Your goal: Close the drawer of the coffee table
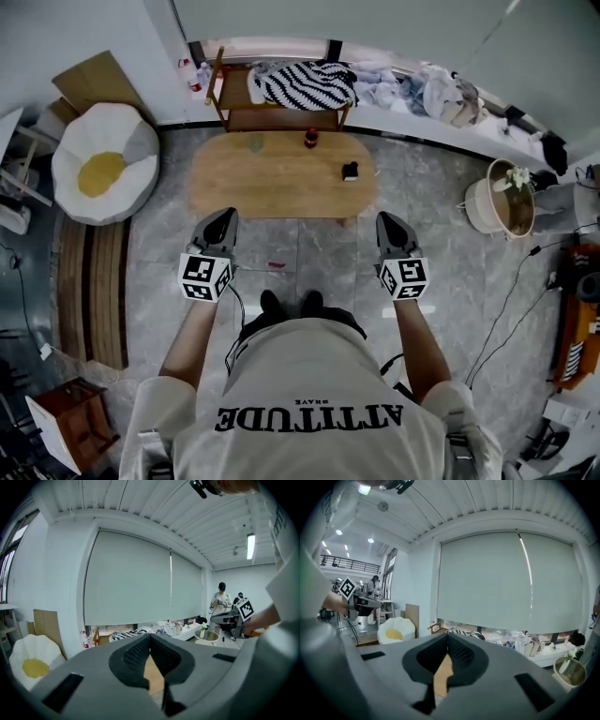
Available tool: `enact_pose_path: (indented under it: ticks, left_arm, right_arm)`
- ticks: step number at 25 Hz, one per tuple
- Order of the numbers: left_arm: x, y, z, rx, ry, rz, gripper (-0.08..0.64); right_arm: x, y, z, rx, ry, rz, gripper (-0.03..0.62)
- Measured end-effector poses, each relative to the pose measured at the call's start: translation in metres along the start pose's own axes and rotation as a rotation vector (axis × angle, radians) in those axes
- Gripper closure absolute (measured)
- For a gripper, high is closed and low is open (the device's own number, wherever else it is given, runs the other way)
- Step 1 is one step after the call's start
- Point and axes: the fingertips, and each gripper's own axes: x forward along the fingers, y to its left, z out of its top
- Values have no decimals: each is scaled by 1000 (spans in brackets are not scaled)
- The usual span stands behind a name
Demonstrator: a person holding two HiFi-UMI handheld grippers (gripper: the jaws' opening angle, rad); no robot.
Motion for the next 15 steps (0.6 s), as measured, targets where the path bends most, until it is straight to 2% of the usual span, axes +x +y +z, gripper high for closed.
enact_pose_path:
  ticks: [3,7,15]
  left_arm:
    - [-6,1,10,-13,-14,-5,538]
    - [-11,-3,17,13,-38,-16,538]
    - [-12,7,5,7,-21,-9,538]
  right_arm:
    - [-9,-3,11,1,-23,-10,572]
    - [-19,-8,18,-5,-46,-28,572]
    - [-22,-10,17,4,-42,-38,574]
